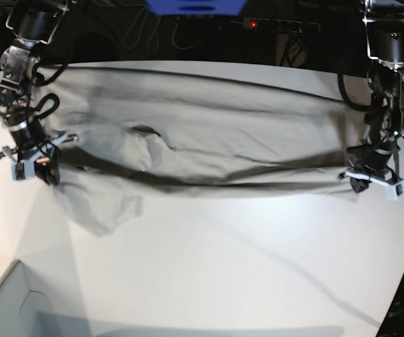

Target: Layout the t-shirt on the table in an organized manner, then fold the t-shirt properly

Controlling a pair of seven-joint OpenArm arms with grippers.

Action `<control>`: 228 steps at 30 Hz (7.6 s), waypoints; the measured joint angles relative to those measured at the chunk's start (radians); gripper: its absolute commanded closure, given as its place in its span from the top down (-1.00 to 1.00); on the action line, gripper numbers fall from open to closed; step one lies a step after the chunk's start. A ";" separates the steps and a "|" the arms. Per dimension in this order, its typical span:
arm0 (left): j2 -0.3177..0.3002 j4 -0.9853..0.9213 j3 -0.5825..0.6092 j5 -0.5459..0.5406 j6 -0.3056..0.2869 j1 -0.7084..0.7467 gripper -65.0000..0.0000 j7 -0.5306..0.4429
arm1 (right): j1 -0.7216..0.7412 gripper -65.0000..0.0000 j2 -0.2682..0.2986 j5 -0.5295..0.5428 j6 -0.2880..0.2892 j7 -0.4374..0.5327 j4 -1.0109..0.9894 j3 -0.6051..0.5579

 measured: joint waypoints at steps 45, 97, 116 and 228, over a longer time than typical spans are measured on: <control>0.100 0.222 -0.135 -0.002 -0.010 0.154 0.09 0.097 | -0.174 -1.00 0.028 0.114 0.001 -0.003 0.047 -0.015; 0.097 -0.150 -0.086 0.010 -0.006 -0.127 -1.00 0.097 | -0.158 -1.00 0.042 0.111 0.001 -0.003 0.045 -0.013; 0.102 0.096 -0.092 -0.001 -0.006 -0.035 -1.00 0.105 | -0.158 0.30 0.008 0.121 -0.001 -0.004 0.212 0.141; 0.103 0.060 -0.204 0.006 -0.290 -0.036 -1.00 -0.097 | -0.307 -1.00 -0.188 0.126 0.003 -0.361 0.662 -0.005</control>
